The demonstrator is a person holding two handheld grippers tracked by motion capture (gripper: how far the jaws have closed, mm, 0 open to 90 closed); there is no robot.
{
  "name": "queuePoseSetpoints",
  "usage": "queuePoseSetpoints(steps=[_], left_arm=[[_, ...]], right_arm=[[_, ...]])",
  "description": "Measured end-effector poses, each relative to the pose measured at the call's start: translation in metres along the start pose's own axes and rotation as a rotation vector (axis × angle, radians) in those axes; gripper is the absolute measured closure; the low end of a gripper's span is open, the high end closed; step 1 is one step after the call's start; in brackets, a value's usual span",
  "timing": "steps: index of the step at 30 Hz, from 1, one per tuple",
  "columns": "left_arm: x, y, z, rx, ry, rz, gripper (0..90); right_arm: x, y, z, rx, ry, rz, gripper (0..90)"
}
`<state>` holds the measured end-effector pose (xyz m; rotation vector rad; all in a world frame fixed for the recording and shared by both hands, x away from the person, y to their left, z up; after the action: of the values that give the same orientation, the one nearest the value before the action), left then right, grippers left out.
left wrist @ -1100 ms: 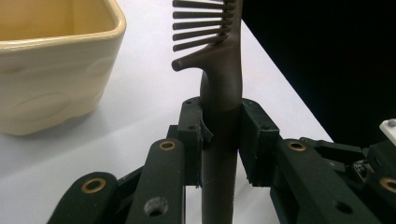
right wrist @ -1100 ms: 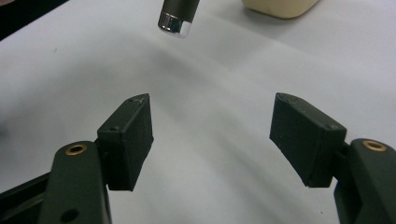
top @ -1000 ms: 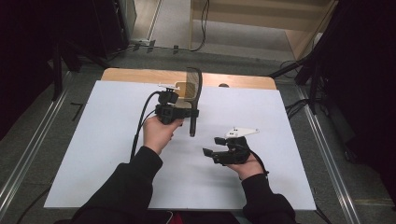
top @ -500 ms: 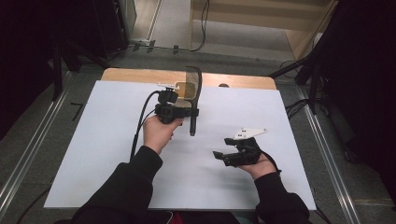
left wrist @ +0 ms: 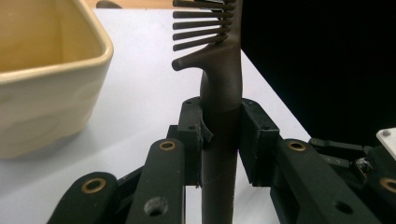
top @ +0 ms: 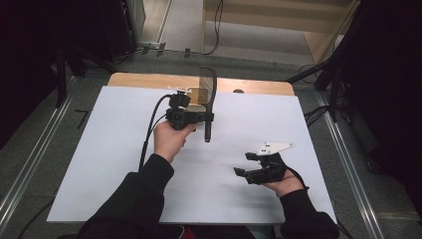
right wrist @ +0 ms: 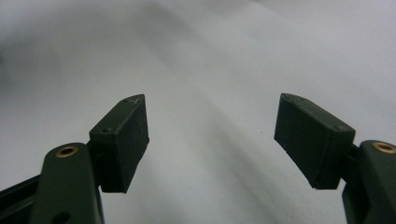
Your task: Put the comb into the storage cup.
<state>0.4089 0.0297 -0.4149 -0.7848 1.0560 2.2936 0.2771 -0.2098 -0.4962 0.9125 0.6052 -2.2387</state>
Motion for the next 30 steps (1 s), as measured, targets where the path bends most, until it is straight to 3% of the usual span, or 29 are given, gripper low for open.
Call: queuePoseSetpoints(steps=[18,30], left_arm=[[-0.017,-0.003,0.008,-0.036,0.020,-0.048,72.9],[-0.025,-0.006,0.015,-0.021,0.041,-0.067,72.8]], right_arm=[[0.020,-0.003,0.019,-0.008,-0.009,0.001,24.2],[0.025,-0.003,0.022,-0.011,-0.029,0.012,23.5]])
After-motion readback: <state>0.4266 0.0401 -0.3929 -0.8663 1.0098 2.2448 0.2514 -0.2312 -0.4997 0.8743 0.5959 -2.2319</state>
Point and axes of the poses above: each handheld gripper's, and its own axes: z roughly backward along the jaws, x roughly out of its underside, y roughly to its right, the point moved 3 cm from there along -z, roughly forward along the jaws
